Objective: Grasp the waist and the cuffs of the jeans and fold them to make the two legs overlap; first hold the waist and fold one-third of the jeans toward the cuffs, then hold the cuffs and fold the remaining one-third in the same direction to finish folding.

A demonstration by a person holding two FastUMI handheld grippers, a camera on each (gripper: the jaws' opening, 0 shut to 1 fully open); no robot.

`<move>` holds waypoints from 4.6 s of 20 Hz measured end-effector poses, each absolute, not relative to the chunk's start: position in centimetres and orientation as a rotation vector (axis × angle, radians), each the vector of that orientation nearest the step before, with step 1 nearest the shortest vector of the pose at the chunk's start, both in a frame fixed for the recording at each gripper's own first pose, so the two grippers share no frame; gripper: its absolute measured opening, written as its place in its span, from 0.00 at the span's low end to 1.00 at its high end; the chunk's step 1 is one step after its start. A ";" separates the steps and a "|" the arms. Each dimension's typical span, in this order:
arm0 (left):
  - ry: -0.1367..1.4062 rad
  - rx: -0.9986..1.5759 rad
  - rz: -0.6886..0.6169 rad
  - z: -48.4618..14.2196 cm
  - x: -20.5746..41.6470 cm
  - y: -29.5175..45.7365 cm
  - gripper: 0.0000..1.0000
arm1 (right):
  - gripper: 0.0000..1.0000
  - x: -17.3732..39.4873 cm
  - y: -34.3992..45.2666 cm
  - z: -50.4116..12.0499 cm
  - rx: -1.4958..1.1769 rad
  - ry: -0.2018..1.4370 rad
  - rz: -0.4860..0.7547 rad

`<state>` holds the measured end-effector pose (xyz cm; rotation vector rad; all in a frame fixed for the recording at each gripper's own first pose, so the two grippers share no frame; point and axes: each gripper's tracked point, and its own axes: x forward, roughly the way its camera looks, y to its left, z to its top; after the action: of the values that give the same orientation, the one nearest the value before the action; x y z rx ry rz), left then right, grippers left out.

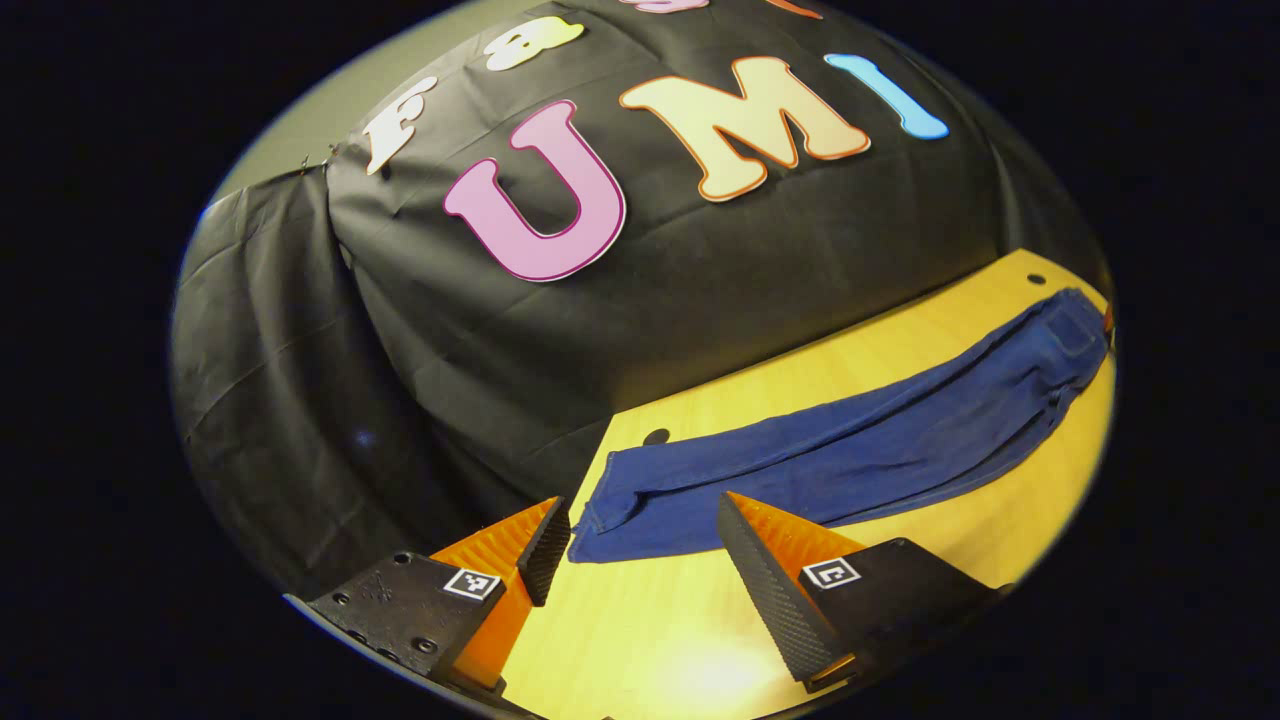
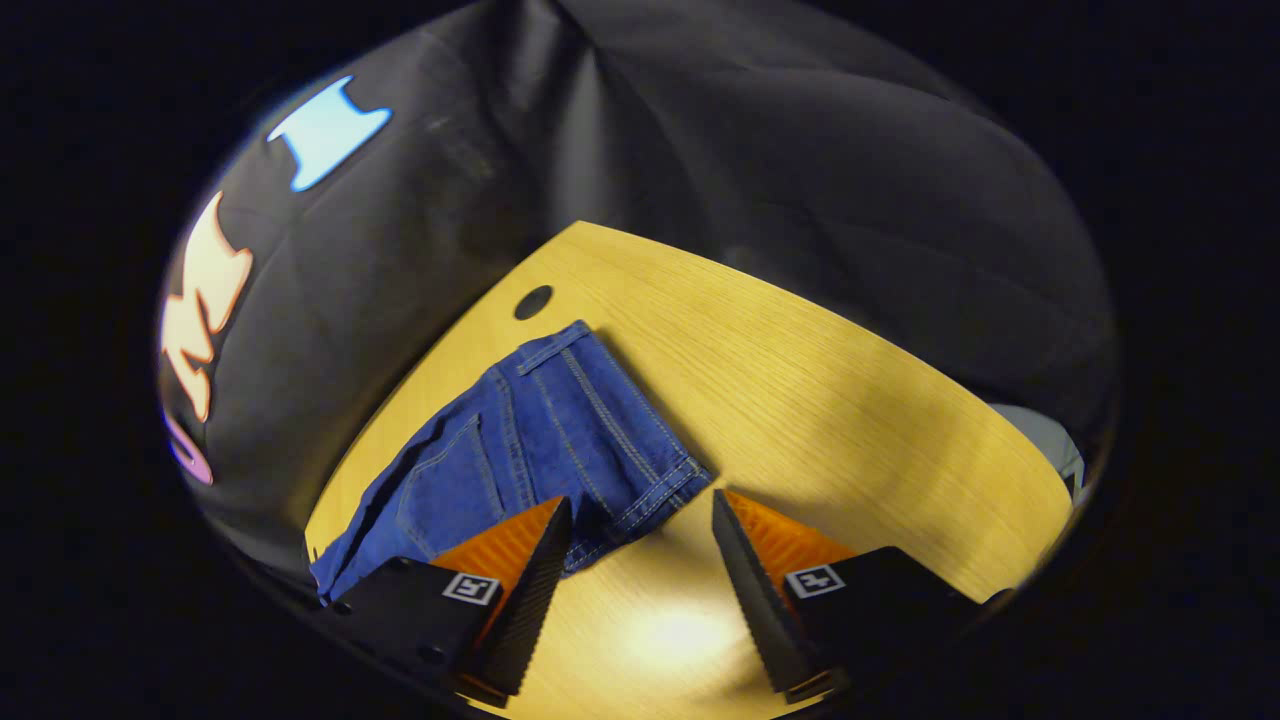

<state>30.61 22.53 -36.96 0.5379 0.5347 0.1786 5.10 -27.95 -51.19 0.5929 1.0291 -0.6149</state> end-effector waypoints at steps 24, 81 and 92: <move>0.293 0.103 0.006 -22.5 31.1 23.8 0.95 | 0.04 9.0 -26.5 -18.6 0.116 0.425 -0.374; 1.119 0.060 -0.293 -56.5 43.5 35.7 0.00 | 0.99 -9.0 -13.8 -21.2 -0.126 0.602 -0.156; 0.776 0.072 -0.421 -37.3 42.0 18.7 0.00 | 0.99 -11.8 -21.0 -17.4 -0.039 0.554 -0.106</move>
<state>42.01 18.69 -37.25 0.0721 0.7764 -0.4213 -11.79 -21.00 -17.37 -0.0390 0.5543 -0.1063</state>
